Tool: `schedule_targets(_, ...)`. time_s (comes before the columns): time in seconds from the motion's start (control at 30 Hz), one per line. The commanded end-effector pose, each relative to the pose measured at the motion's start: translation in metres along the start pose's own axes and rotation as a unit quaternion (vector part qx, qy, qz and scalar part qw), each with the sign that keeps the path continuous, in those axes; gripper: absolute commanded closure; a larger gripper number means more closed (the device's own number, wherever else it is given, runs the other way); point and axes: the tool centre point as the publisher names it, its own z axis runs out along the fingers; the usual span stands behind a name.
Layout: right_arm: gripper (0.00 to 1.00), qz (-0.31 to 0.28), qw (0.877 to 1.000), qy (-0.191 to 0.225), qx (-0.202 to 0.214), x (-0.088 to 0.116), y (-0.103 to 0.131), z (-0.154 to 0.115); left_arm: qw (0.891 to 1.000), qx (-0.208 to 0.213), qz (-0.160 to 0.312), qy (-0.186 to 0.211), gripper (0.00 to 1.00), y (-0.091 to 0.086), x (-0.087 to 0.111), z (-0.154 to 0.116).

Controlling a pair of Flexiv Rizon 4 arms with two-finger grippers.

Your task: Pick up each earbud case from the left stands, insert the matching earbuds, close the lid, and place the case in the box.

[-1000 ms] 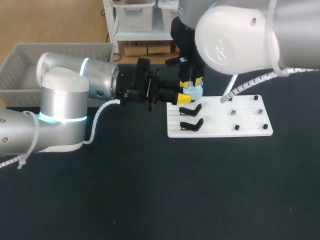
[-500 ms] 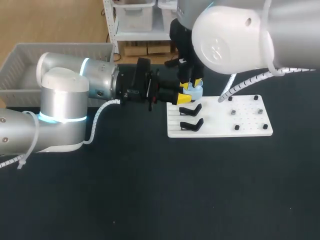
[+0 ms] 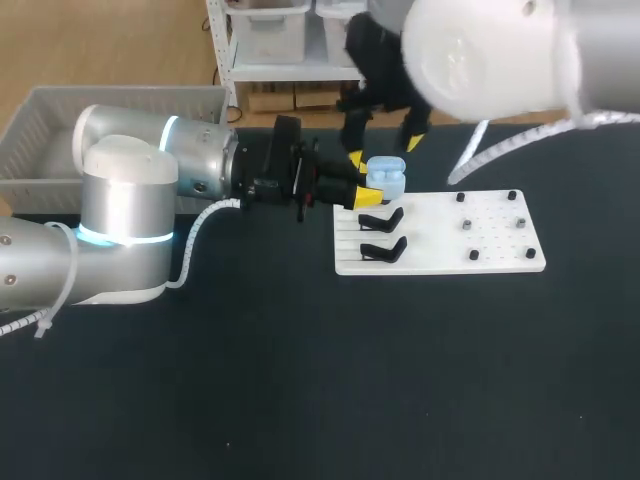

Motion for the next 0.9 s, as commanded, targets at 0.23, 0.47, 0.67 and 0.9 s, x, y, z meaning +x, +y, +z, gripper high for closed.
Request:
schedule_targets(0.23,0.00,0.159,0.982,-0.069,0.071,-0.019,-0.036,-0.001,1.000,0.000,0.000,0.001,1.00,0.001,0.000,0.000)
schedule_targets(0.47,0.00,0.177,0.979,-0.052,0.091,-0.027,-0.051,0.018,1.000,0.000,0.000,0.001,1.00,0.001,0.000,0.000)
schedule_targets(0.67,0.00,0.184,0.977,-0.036,0.100,-0.027,-0.060,0.031,1.000,0.000,0.000,0.001,1.00,0.001,0.000,0.000)
schedule_targets(0.9,0.00,0.185,0.977,-0.016,0.101,-0.012,-0.064,0.043,1.000,0.000,0.000,0.001,1.00,0.001,0.000,0.000)
